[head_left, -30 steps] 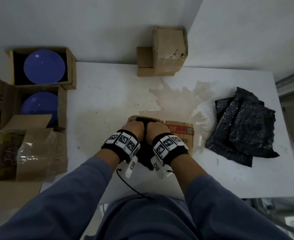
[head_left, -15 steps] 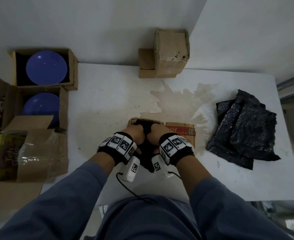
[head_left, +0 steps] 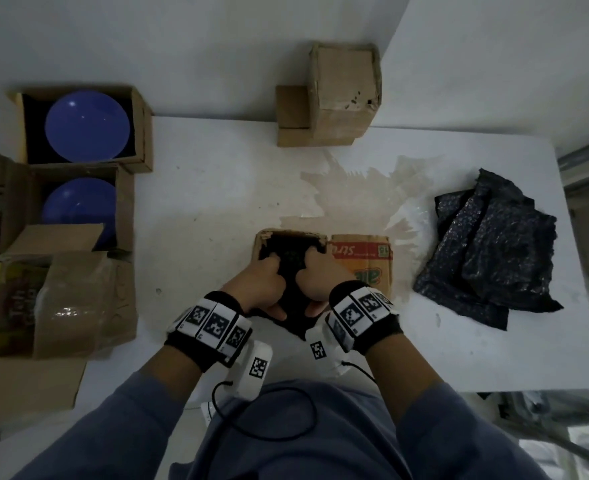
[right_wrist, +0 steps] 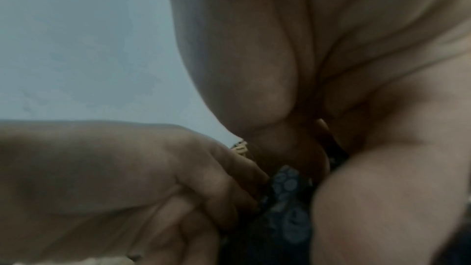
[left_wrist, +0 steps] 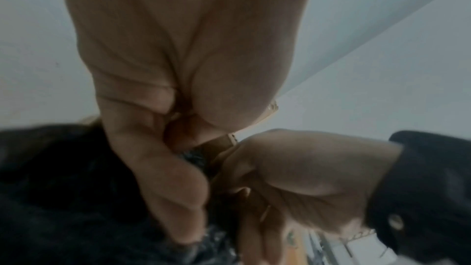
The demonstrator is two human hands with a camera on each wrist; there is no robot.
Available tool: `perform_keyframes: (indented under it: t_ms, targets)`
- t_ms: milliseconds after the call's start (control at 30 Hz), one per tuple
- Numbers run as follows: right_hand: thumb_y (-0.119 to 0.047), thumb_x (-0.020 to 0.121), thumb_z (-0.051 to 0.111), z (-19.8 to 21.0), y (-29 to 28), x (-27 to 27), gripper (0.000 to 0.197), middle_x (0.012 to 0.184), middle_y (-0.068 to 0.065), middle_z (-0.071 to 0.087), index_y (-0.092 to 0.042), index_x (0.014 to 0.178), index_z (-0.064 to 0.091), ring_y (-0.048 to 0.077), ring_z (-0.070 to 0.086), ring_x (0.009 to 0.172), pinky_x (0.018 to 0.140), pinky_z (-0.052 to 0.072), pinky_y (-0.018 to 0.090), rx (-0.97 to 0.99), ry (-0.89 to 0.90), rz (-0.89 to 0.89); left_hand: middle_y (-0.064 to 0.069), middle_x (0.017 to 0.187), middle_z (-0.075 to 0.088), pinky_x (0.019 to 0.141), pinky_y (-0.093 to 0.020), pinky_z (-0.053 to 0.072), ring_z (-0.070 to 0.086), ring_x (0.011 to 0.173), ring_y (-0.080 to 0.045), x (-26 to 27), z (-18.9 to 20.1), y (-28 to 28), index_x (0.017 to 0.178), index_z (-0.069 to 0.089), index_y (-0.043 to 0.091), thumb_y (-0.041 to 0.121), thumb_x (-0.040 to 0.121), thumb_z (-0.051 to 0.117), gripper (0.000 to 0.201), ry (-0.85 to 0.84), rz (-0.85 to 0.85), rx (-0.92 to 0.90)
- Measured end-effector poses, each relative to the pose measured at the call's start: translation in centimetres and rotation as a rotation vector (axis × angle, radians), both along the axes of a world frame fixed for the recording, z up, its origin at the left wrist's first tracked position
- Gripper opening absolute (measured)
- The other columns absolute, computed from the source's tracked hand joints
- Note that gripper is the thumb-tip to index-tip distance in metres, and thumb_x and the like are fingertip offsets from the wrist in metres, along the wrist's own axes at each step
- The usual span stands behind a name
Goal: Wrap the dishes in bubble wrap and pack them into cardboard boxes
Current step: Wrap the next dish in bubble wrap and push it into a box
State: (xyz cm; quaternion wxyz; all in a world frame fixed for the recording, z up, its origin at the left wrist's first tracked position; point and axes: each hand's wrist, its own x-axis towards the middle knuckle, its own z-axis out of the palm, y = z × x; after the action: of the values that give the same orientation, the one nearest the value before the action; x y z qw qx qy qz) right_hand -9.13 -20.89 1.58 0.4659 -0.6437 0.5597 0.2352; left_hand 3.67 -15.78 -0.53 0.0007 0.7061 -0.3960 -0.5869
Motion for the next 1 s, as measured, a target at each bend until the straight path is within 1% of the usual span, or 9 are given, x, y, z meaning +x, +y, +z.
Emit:
perform_keyframes:
  t_ms: [67, 167, 267, 400, 600, 700, 800, 867, 1000]
  targets:
    - [-0.016, 0.099, 0.041, -0.2, 0.1, 0.0, 0.045, 0.114, 0.018, 0.057, 0.003, 0.14, 0.035, 0.026, 0.059, 0.078, 0.054, 0.048, 0.028, 0.019, 0.021, -0.006, -0.015, 0.14, 0.05, 0.079, -0.032, 0.058, 0.061, 0.108, -0.028, 0.0, 0.1, 0.2, 0.155, 0.017, 0.01, 0.002, 0.092, 0.04, 0.068, -0.006, -0.017, -0.003]
    - [-0.014, 0.096, 0.045, 0.4, -0.1, -0.3, 0.034, 0.115, 0.019, 0.057, 0.001, 0.127, 0.046, 0.031, 0.059, 0.086, 0.066, 0.051, 0.036, -0.095, 0.012, 0.028, -0.018, 0.124, 0.058, 0.057, -0.025, 0.056, 0.066, 0.079, -0.023, -0.3, 0.3, 0.6, 0.15, 0.03, 0.014, 0.007, 0.092, 0.044, 0.061, -0.08, 0.009, -0.235]
    - [-0.014, 0.086, 0.054, 1.3, -1.2, -0.2, 0.025, 0.106, 0.012, 0.06, -0.01, 0.111, 0.058, 0.032, 0.06, 0.096, 0.075, 0.051, 0.037, -0.456, -0.002, 0.095, -0.007, 0.109, 0.06, 0.072, -0.032, 0.053, 0.061, 0.091, -0.024, -1.3, 0.6, 1.2, 0.12, 0.057, 0.019, 0.022, 0.087, 0.059, 0.033, -0.25, -0.083, -0.507]
    - [-0.01, 0.082, 0.062, 1.0, -2.7, -0.7, 0.028, 0.11, 0.004, 0.057, -0.02, 0.108, 0.06, 0.03, 0.06, 0.095, 0.072, 0.043, 0.035, -0.631, 0.039, 0.228, 0.01, 0.097, 0.054, 0.072, -0.031, 0.051, 0.059, 0.087, -0.014, -3.3, 0.4, 2.6, 0.099, 0.059, 0.031, 0.054, 0.076, 0.067, 0.034, -0.183, -0.293, -0.497]
    - [-0.017, 0.082, 0.067, 0.3, -3.0, -2.9, 0.02, 0.099, 0.01, 0.061, -0.01, 0.099, 0.06, 0.033, 0.063, 0.092, 0.072, 0.049, 0.036, -0.575, 0.178, 0.218, 0.0, 0.111, 0.058, 0.07, -0.03, 0.042, 0.061, 0.095, -0.024, -2.8, 1.7, 2.0, 0.099, 0.07, 0.022, 0.016, 0.09, 0.063, 0.013, -0.314, -0.576, -0.602]
    - [-0.03, 0.079, 0.072, 0.5, -2.5, -3.6, 0.026, 0.085, 0.005, 0.061, -0.011, 0.085, 0.055, 0.029, 0.063, 0.079, 0.067, 0.05, 0.033, -0.49, 0.228, 0.235, -0.006, 0.112, 0.057, 0.078, -0.038, 0.051, 0.061, 0.098, -0.03, -0.6, 2.7, 1.4, 0.102, 0.069, 0.016, 0.002, 0.087, 0.06, 0.022, -0.513, -0.592, -0.596]
    - [-0.031, 0.079, 0.07, 1.0, -2.2, -3.4, 0.024, 0.078, 0.003, 0.058, -0.013, 0.085, 0.055, 0.027, 0.059, 0.069, 0.06, 0.045, 0.031, -0.624, 0.22, 0.253, -0.004, 0.119, 0.055, 0.084, -0.04, 0.051, 0.057, 0.108, -0.028, 0.3, 2.7, 1.2, 0.12, 0.065, 0.021, 0.005, 0.088, 0.057, 0.036, -0.487, -0.426, -0.639]
    - [-0.021, 0.08, 0.068, 1.0, -1.9, -2.9, 0.017, 0.09, 0.005, 0.056, -0.015, 0.095, 0.061, 0.029, 0.061, 0.08, 0.064, 0.044, 0.033, -0.7, 0.139, 0.296, -0.001, 0.125, 0.054, 0.089, -0.04, 0.05, 0.054, 0.114, -0.025, -0.7, 2.5, 1.6, 0.127, 0.061, 0.026, 0.015, 0.091, 0.056, 0.038, -0.386, -0.384, -0.615]
    - [-0.022, 0.084, 0.065, 0.5, -0.9, -3.1, 0.02, 0.111, 0.006, 0.059, -0.018, 0.103, 0.067, 0.03, 0.063, 0.092, 0.074, 0.047, 0.037, -0.669, 0.122, 0.438, 0.004, 0.119, 0.059, 0.087, -0.035, 0.049, 0.059, 0.109, -0.022, -1.9, 1.3, 2.6, 0.111, 0.069, 0.031, 0.019, 0.094, 0.056, 0.025, -0.352, -0.37, -0.571]
